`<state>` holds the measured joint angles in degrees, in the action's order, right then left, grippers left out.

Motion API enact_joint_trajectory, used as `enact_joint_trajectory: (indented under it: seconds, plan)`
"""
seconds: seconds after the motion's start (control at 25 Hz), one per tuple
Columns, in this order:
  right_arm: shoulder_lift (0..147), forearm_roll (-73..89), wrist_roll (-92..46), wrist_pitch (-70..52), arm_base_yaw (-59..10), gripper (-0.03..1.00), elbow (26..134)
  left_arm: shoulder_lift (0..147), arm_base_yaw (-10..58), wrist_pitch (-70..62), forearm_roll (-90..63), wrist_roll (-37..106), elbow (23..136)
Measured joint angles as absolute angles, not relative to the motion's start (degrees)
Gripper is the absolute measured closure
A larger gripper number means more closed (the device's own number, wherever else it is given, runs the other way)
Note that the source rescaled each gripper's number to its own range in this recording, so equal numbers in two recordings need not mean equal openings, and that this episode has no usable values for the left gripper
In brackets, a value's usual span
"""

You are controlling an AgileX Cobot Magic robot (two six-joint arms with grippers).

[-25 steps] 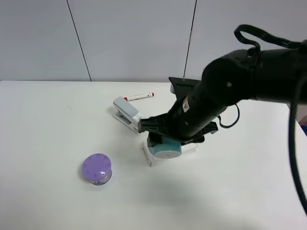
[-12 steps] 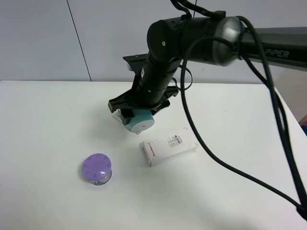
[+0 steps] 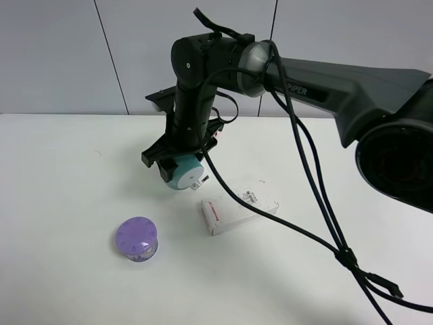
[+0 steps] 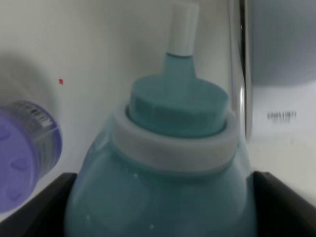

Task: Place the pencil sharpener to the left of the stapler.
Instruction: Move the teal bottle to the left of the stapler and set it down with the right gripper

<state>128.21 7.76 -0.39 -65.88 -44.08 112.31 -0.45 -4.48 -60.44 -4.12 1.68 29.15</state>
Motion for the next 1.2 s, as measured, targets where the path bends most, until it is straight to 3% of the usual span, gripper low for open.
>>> enact_joint_trajectory:
  seconds: [1.2]
  plan:
    - [138.3,10.7,-5.9,-65.1,-44.0,0.96,119.9,-0.4,-4.5,-60.4,-4.1,1.7,29.1]
